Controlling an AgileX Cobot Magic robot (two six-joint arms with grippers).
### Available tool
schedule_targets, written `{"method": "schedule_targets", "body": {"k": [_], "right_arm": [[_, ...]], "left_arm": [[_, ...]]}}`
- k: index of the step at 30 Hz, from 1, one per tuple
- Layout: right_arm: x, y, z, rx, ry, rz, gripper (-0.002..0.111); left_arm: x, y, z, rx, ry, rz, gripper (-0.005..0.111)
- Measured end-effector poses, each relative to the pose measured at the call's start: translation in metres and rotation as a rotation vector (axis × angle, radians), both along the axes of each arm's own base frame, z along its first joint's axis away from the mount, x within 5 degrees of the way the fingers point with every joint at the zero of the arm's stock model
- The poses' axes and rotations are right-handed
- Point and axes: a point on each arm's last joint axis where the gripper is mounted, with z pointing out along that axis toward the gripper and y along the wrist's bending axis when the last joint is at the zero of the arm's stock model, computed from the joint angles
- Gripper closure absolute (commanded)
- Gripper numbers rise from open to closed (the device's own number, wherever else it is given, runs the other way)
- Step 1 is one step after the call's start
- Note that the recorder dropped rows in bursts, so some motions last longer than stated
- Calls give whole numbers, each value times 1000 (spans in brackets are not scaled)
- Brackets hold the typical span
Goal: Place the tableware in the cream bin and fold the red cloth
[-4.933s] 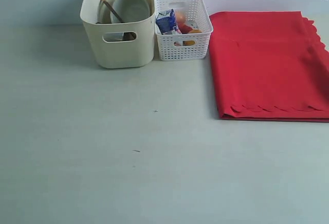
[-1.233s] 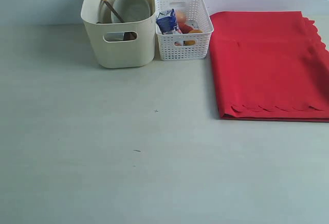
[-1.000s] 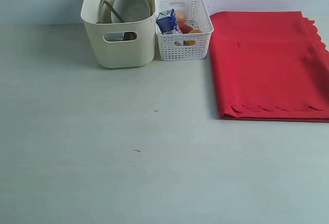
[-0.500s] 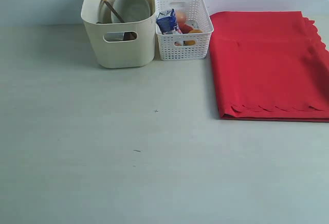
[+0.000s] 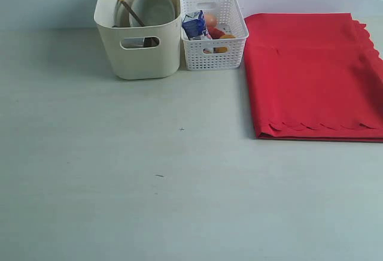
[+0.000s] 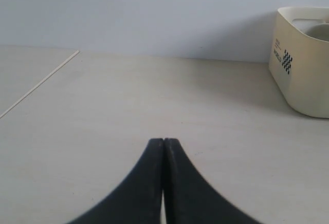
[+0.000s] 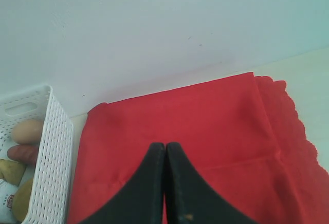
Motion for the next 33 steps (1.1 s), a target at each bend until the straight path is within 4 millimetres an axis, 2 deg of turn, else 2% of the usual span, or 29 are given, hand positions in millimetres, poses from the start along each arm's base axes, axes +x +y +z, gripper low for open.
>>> {"method": "schedule_targets", "body": {"k": [10,16,20,25,33], "right_arm": [[-4,-1,-2,-43,50,21,108],[-21,-3,20,-94,3,51,108],[-50,-6,35,-96,-71,53,108],[-98,-12,41,-86,-172,50,108],[-180,-22,26,-55,-286,38,108]], "left_arm": [[0,0,0,0,0,0,106],[0,0,-1,-1,4,0,106],[0,0,-1,-1,4,0,106],[0,0,-1,-1,4,0,106],[0,0,-1,-1,4,0,106]]}}
